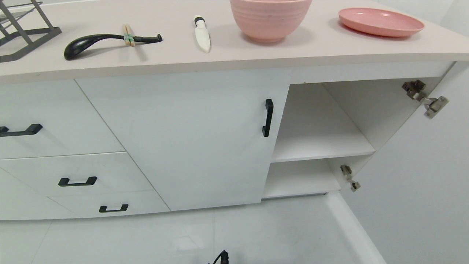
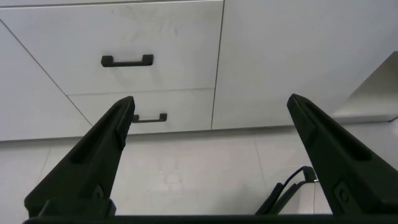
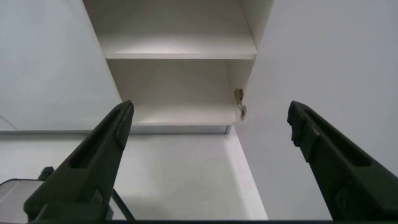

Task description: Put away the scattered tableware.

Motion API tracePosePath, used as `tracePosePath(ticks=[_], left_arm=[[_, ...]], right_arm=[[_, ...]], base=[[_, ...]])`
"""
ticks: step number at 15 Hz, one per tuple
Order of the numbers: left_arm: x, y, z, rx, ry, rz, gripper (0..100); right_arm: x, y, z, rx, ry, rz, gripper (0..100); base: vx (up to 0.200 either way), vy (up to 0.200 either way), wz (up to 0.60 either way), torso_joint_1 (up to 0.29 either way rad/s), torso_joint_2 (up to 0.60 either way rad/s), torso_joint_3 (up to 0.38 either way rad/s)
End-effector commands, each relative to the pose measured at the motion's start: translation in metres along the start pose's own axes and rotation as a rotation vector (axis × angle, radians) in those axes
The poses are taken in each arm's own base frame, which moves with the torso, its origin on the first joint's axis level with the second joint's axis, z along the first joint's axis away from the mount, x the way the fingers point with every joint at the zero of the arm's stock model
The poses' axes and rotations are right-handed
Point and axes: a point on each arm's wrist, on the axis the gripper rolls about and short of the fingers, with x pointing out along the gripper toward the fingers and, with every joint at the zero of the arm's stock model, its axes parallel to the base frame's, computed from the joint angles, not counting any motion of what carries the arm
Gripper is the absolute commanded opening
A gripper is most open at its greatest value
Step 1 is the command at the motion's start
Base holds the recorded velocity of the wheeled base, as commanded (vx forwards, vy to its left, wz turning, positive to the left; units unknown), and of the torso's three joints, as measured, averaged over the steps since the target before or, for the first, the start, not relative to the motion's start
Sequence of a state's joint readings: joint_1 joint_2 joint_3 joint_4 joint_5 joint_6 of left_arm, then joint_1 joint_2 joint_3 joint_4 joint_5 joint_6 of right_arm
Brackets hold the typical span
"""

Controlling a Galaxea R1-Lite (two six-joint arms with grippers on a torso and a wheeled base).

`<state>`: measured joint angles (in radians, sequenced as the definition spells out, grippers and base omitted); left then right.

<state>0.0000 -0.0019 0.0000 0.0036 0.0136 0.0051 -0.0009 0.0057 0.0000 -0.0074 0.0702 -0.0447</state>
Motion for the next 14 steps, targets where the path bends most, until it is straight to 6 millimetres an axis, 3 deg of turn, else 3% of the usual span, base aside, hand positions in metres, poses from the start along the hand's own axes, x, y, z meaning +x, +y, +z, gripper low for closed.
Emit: tracePosePath(ticks=[1,4,7,14], left_arm=[[0.0001,0.0001,0.0001,-0.002,0.001,0.003,100],[0.0001,0.0001,0.0001,-0.002,0.001,0.003,100],[0.0001,0.0001,0.0001,-0.002,0.001,0.003,100],[0.0001,0.0000,-0.0001,-0.002,0.003,0.002,100]], right_arm=[[0.0001,-0.0001,-0.0003,0.028,0.005,-0.005,100],[0.0001,-0.0001,-0.0004,0.048,0.006,-0.005,100],[0.0001,-0.0001,-0.0004,0.048,0.006,-0.003,100],[0.0001,-0.0001,-0.0004,0.048,0.006,-0.003,100]], base=[[-0.200,0.000,0.00,-0.002,0.01,0.002],[-0.200,0.000,0.00,0.006,0.00,-0.004],[0.000,0.000,0.00,0.000,0.00,0.000],[0.200,0.000,0.00,0.004,0.00,0.000]])
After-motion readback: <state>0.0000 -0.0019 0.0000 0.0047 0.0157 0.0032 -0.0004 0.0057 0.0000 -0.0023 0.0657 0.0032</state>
